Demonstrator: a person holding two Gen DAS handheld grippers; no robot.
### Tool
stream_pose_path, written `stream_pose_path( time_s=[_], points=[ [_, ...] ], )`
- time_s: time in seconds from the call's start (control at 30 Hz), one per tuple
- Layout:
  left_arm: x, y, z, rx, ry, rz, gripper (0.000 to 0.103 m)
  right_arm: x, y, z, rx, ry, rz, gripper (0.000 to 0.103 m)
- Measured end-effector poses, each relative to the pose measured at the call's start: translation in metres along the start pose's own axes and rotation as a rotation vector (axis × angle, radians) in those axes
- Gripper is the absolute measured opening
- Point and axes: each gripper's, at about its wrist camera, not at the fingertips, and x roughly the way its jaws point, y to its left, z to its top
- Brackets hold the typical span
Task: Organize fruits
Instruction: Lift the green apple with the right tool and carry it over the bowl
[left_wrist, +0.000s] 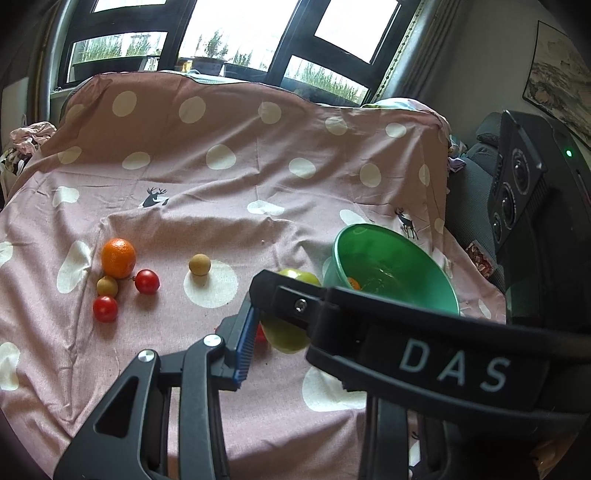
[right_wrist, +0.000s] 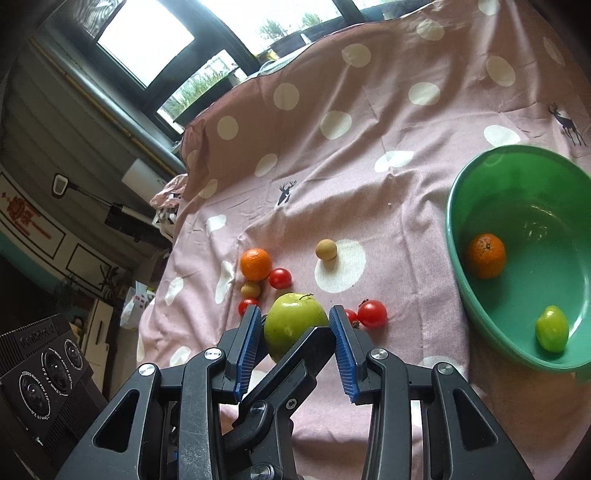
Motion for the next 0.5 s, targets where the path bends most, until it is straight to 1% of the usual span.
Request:
stream_pose_path(
  time_s=[0.5],
  points=[
    [-0.001,-0.039,0.014,0.075,-0.027,-0.020,0.034,-0.038,-0.020,0.012,0.042,-0.084,0.024,0.042]
  ],
)
